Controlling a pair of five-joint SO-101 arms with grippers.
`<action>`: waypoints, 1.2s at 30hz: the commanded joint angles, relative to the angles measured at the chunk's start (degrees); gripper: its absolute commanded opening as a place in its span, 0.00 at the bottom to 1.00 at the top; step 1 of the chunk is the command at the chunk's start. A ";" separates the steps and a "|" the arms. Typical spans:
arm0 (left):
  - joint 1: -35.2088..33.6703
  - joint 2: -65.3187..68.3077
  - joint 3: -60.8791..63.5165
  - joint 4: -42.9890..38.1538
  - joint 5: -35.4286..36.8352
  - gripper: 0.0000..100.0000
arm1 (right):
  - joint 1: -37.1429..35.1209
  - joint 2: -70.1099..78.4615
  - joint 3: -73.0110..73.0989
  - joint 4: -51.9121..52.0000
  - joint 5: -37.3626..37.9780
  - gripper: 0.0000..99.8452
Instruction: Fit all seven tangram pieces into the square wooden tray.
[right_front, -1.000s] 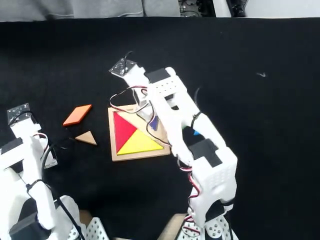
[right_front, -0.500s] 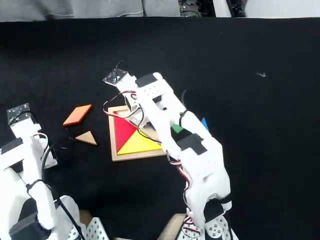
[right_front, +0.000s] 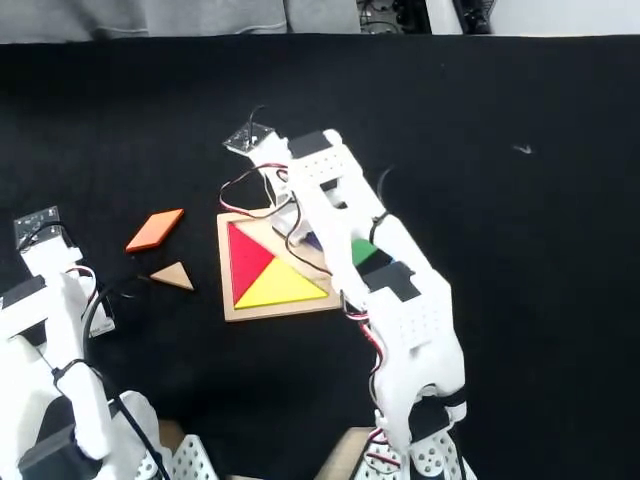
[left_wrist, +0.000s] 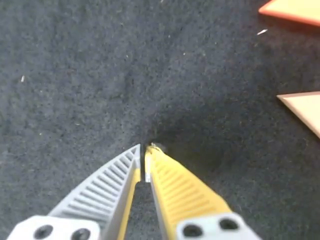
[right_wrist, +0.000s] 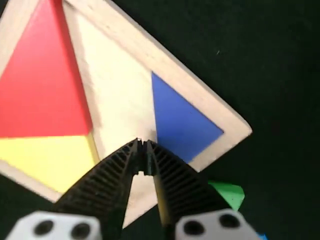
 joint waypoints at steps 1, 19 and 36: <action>0.66 -1.58 -0.22 -0.97 0.26 0.03 | 3.78 -8.57 -4.79 2.11 -0.18 0.01; 0.66 -1.58 -0.22 -0.97 0.26 0.03 | 6.59 11.21 -19.30 -6.51 -0.26 0.01; 1.54 -1.85 -0.22 -0.97 0.62 0.03 | 5.27 7.43 -33.45 14.24 -0.62 0.01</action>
